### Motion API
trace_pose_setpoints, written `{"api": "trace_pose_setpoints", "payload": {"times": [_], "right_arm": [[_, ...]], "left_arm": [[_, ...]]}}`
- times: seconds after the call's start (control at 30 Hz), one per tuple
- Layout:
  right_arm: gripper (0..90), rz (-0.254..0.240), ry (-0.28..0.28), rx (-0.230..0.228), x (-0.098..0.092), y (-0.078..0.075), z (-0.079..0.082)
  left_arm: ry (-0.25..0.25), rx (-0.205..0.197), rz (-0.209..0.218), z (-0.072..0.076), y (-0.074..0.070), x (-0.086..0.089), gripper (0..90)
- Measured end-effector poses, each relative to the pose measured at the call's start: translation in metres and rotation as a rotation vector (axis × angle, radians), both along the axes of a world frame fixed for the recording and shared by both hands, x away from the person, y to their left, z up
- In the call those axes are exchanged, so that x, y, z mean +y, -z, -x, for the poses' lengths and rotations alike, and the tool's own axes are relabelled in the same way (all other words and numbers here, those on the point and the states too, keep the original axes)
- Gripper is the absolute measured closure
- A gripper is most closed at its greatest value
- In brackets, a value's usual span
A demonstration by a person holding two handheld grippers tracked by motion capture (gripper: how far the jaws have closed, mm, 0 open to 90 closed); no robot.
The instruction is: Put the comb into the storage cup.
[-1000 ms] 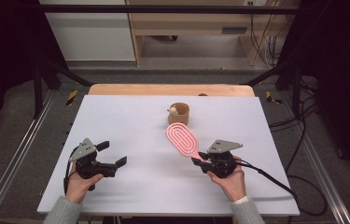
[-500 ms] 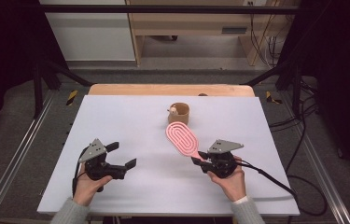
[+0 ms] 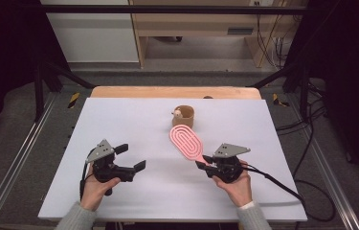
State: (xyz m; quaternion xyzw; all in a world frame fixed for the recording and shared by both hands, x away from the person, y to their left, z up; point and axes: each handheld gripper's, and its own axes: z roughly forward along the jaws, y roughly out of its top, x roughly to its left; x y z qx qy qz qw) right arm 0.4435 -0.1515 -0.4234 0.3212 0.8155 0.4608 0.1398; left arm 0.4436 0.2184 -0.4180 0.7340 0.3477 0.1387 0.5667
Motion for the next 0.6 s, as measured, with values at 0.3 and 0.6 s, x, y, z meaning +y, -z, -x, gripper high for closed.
{"api": "trace_pose_setpoints", "payload": {"times": [0.3,0.6], "right_arm": [[69.5,-0.006,-0.002,-0.004,0.0,0.0,0.0],[69.5,-0.005,-0.002,-0.008,0.0,-0.001,0.001]], "left_arm": [[0.018,0.013,0.03,-0.005,-0.006,-0.012,1.1],[0.033,0.024,0.059,-0.008,-0.009,-0.024,1.1]]}}
